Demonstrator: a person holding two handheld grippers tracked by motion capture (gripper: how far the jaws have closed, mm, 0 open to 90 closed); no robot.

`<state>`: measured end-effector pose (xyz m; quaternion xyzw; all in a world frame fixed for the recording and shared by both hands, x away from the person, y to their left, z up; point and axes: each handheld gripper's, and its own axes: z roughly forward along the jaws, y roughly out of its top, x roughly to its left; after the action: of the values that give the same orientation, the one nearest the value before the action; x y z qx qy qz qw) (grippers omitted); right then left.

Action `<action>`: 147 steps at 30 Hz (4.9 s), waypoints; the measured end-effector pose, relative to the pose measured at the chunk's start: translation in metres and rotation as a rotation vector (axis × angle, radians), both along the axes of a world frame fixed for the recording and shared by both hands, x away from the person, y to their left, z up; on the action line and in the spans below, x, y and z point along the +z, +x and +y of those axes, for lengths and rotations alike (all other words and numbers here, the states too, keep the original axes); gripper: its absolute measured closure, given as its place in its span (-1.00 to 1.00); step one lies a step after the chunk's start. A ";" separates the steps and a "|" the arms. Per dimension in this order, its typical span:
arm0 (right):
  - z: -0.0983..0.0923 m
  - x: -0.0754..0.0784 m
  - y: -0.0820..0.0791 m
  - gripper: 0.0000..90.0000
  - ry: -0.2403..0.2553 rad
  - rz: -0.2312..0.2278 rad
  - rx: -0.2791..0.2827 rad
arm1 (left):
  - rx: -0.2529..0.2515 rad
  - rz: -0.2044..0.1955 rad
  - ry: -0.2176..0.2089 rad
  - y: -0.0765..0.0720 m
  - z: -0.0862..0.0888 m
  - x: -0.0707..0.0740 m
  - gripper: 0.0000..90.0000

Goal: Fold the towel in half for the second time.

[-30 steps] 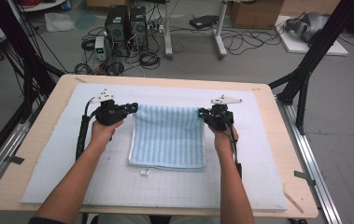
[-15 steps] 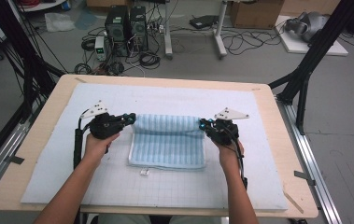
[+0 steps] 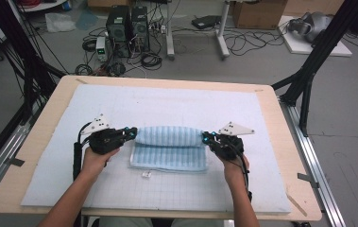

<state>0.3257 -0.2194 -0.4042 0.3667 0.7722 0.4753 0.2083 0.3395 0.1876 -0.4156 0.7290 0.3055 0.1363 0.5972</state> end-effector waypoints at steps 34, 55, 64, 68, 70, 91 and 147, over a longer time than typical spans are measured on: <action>-0.003 -0.031 -0.067 0.83 -0.022 0.002 0.034 | -0.085 0.096 0.046 -0.048 0.015 -0.033 0.83; 0.030 -0.033 -0.043 0.44 -0.151 0.135 -0.038 | -0.032 0.202 0.184 -0.027 -0.013 -0.033 0.54; 0.023 -0.042 -0.051 0.43 -0.132 0.153 -0.002 | -0.028 0.238 0.234 -0.032 -0.015 -0.035 0.61; 0.015 -0.031 -0.047 0.37 -0.079 0.130 0.013 | -0.014 0.183 0.198 -0.026 -0.009 -0.024 0.44; 0.010 -0.022 -0.039 0.44 -0.014 0.104 -0.016 | 0.016 0.158 0.157 -0.018 -0.007 -0.018 0.47; 0.014 -0.034 0.014 0.43 -0.143 0.183 -0.077 | 0.116 0.268 0.190 0.027 -0.020 -0.033 0.43; -0.086 0.005 -0.075 -0.79 -0.032 -0.080 -0.253 | 0.199 -0.080 -0.032 -0.038 0.080 0.009 -0.59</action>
<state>0.2512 -0.3057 -0.3992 0.4384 0.7183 0.4472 0.3029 0.3012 0.2671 -0.4061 0.6793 0.3545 0.2193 0.6040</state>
